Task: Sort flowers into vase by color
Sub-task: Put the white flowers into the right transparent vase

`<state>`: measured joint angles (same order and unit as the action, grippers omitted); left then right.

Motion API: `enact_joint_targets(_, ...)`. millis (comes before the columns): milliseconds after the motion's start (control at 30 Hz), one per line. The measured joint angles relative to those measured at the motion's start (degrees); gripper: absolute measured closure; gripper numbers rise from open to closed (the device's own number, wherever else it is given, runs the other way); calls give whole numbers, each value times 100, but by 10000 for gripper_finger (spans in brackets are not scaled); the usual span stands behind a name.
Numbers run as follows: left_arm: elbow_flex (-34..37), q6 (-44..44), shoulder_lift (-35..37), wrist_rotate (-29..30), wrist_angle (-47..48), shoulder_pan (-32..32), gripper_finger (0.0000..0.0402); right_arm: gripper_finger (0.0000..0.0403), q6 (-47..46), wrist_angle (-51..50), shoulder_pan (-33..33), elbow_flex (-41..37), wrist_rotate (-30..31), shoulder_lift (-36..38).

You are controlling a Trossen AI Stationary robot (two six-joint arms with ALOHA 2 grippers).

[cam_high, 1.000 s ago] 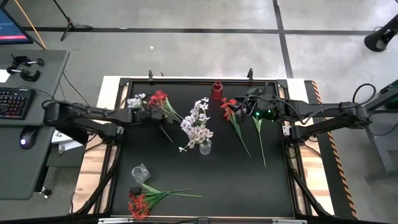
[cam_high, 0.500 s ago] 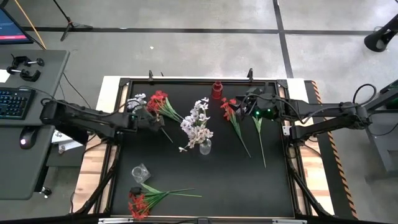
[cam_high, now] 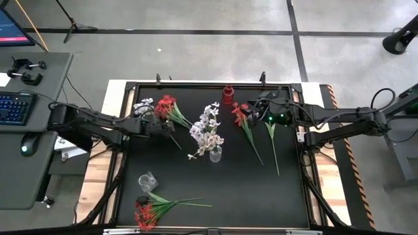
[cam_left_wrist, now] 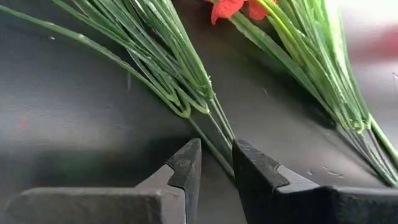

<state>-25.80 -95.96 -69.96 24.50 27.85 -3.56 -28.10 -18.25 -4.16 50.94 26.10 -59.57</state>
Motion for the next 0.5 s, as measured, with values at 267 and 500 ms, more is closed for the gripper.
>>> enact_joint_targets(267, 0, -190, 50, -80, -745, -19, 323, 142, 7, -2, 0, 0, 0, 0)
enact_joint_targets(500, -2, 264, 139, -354, -1020, -60, 323, 142, 9, -26, 0, 0, 0, 0)
